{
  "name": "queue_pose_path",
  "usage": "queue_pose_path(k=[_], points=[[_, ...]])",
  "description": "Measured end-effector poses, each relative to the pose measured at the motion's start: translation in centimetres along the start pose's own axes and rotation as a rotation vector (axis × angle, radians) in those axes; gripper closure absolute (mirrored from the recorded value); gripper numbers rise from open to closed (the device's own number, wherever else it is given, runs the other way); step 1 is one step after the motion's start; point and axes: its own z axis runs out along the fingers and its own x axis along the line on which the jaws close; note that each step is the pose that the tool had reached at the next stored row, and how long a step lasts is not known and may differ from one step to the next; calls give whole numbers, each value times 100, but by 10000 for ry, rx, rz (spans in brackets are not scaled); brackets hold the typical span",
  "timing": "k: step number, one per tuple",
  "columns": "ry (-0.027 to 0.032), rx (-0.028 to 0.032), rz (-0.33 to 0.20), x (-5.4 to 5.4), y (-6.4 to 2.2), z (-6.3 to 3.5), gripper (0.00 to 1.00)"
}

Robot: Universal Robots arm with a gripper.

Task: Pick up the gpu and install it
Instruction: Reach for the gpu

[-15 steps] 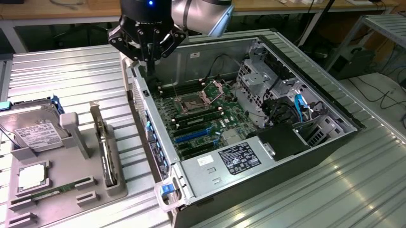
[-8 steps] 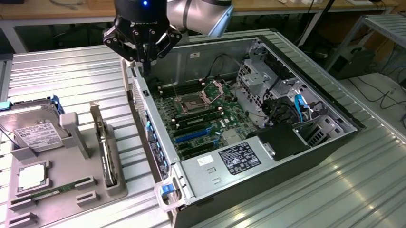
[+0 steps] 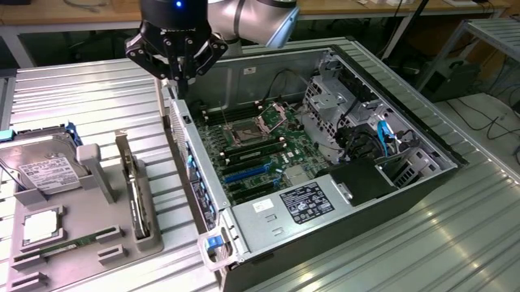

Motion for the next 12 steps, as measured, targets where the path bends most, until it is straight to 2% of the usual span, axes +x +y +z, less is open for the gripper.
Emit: queue_pose_path(k=[12], points=[[2,0,1,152,-12,-4,89]])
